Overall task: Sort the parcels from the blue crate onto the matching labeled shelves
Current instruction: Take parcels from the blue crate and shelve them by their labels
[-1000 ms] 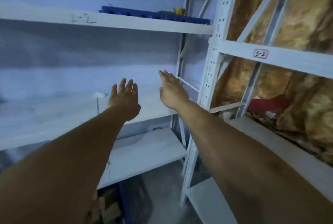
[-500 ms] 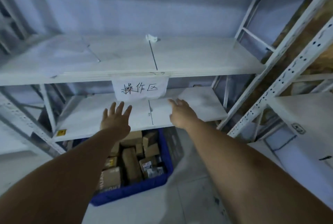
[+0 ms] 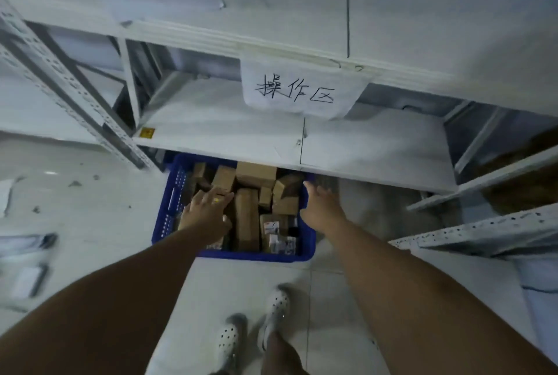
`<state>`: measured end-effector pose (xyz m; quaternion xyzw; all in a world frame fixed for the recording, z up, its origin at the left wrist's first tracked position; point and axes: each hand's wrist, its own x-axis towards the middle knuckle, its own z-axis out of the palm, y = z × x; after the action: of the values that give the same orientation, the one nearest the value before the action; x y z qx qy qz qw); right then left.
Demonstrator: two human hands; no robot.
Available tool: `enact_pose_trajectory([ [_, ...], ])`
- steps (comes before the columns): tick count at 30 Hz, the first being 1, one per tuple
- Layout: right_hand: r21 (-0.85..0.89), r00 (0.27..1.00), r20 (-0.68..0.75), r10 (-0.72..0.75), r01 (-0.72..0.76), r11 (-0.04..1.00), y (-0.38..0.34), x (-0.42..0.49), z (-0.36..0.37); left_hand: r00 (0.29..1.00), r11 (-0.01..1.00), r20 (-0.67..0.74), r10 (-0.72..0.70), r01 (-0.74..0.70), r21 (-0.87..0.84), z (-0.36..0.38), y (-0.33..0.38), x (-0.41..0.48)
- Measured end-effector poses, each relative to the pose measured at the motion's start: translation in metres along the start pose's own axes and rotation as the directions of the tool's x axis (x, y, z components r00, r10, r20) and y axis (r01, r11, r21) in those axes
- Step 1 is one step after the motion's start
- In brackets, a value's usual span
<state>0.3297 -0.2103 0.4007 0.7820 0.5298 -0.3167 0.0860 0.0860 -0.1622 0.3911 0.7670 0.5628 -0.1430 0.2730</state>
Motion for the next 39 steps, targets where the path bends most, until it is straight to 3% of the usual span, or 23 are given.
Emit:
enact_pose_trajectory([
  [3,-0.012,0.998,0.05,-0.048,0.049,0.999,0.004,0.029,0.019,0.993,0.976,0.005,-0.116,0.115,-0.184,0.023,0.003,0.012],
  [8,0.136,0.996,0.08,0.037,-0.047,0.99,0.019,0.073,0.052,0.965,0.912,0.038,-0.261,0.259,-0.317,0.061,0.011,0.043],
  [17,0.181,0.977,0.15,0.152,-0.179,0.967,0.063,0.13,0.105,0.976,0.951,0.118,-0.185,0.208,-0.229,0.116,0.017,0.125],
  [23,0.239,0.935,0.067,0.348,-0.354,0.904,0.102,0.146,0.162,0.929,0.96,0.302,-0.215,0.258,-0.111,0.181,-0.003,0.159],
  [29,0.359,0.925,0.186,0.331,-0.378,0.853,0.108,0.165,0.221,0.947,0.967,0.297,-0.125,0.184,-0.179,0.238,-0.029,0.167],
  [34,0.416,0.937,0.142,0.319,-0.349,0.84,0.103,0.209,0.26,0.955,0.976,0.29,-0.054,0.112,-0.186,0.277,-0.036,0.203],
  [39,0.471,0.948,0.091,0.305,-0.311,0.826,0.106,0.262,0.283,0.899,0.873,0.433,-0.069,0.265,-0.41,0.335,-0.033,0.254],
])
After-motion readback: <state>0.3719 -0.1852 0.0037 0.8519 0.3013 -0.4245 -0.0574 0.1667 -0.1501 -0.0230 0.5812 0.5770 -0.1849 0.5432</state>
